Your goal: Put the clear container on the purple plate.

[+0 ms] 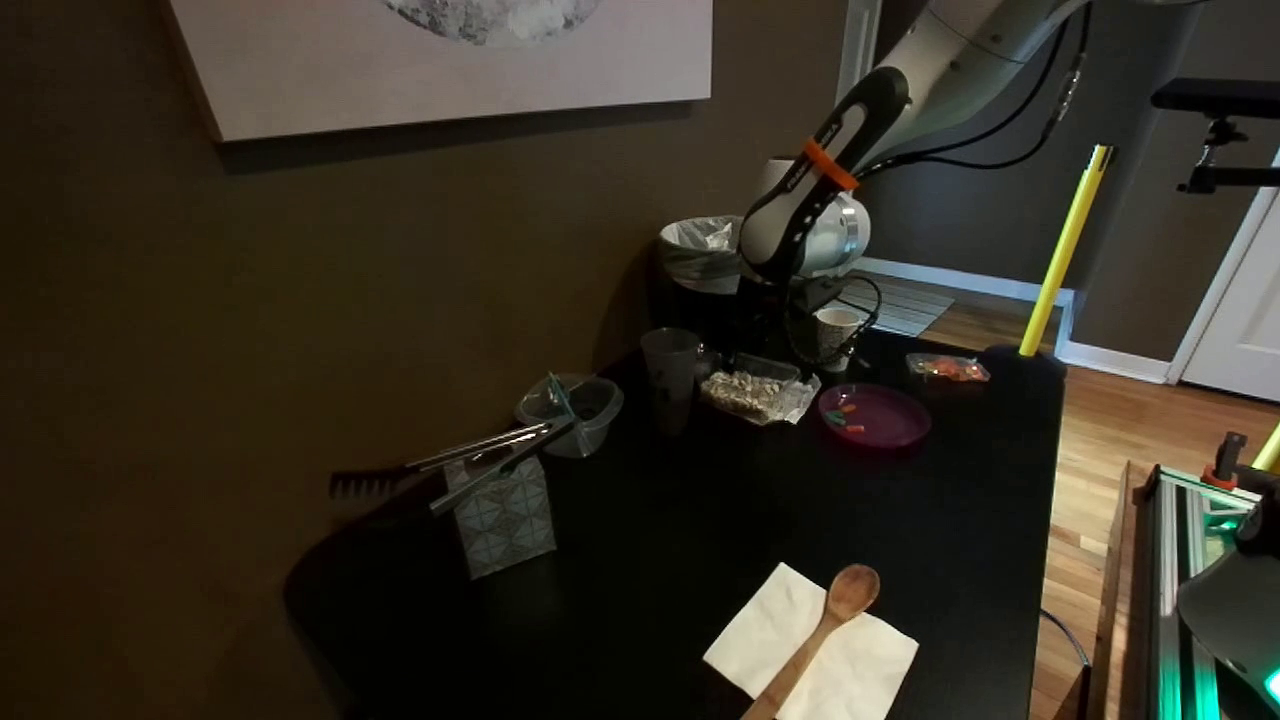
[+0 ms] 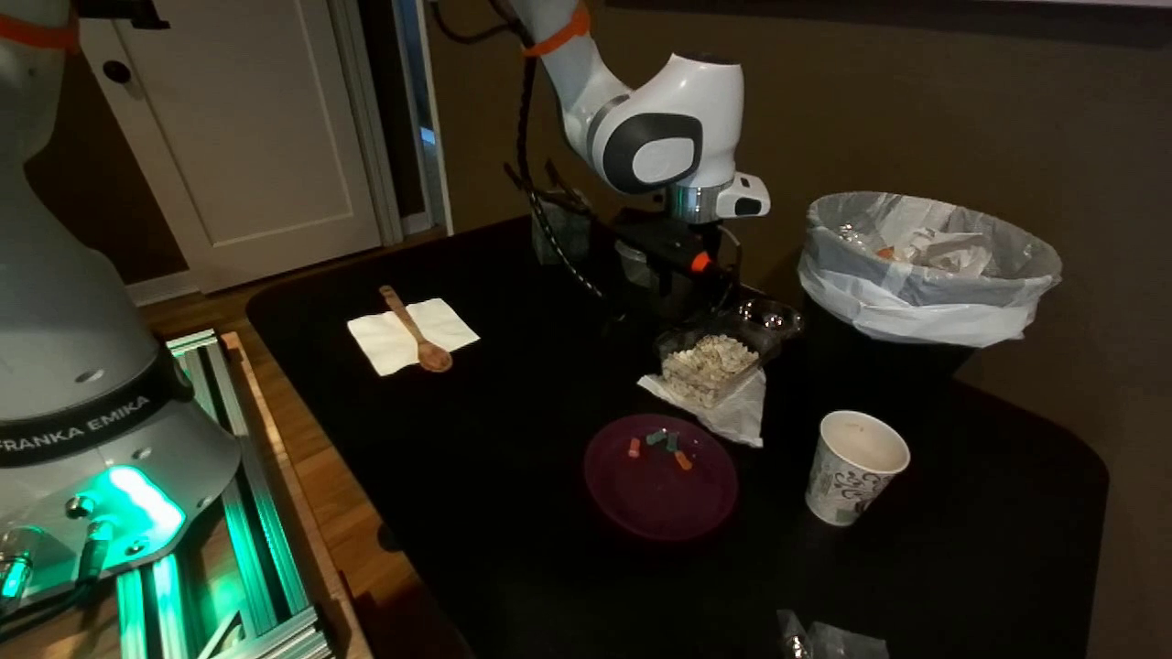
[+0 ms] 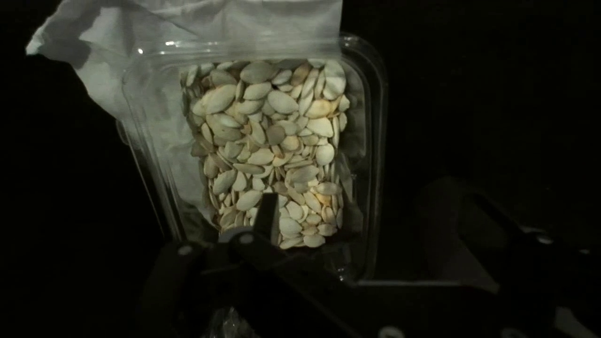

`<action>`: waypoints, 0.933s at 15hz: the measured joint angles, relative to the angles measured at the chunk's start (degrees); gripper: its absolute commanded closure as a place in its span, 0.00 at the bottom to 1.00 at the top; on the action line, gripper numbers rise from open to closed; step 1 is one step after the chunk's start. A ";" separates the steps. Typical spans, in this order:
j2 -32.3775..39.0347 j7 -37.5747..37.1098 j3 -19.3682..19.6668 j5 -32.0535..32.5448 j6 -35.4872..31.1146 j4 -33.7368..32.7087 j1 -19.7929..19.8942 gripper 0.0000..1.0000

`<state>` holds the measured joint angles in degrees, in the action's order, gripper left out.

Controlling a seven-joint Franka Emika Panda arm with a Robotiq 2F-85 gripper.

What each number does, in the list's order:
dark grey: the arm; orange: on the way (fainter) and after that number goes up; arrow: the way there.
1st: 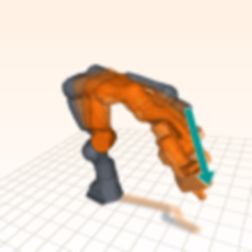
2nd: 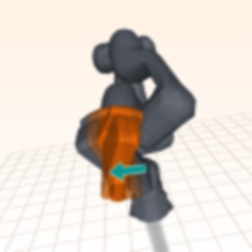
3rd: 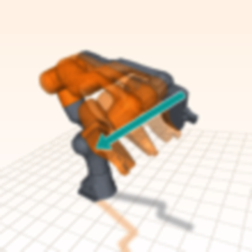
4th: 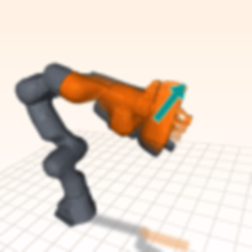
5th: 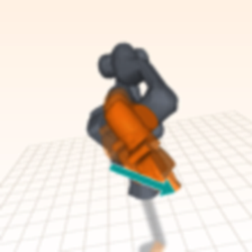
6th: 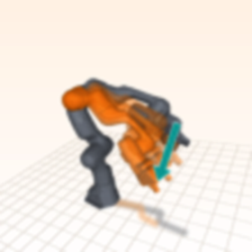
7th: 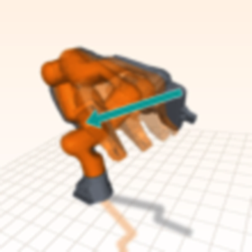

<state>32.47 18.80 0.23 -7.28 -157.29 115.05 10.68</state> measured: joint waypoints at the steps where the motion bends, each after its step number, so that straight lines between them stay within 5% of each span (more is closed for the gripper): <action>1: 0.82 0.00 -0.19 0.00 -0.75 -0.05 0.12 0.21; 7: 4.53 0.00 -1.40 0.40 -1.29 -1.33 0.56 0.28; 11: 5.93 -0.01 -1.96 0.89 -1.29 -2.57 0.56 0.50; 14: 6.83 -0.06 -2.03 1.29 -1.29 -3.59 0.57 0.53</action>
<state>39.30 18.73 -1.80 -5.99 -158.58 111.47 11.25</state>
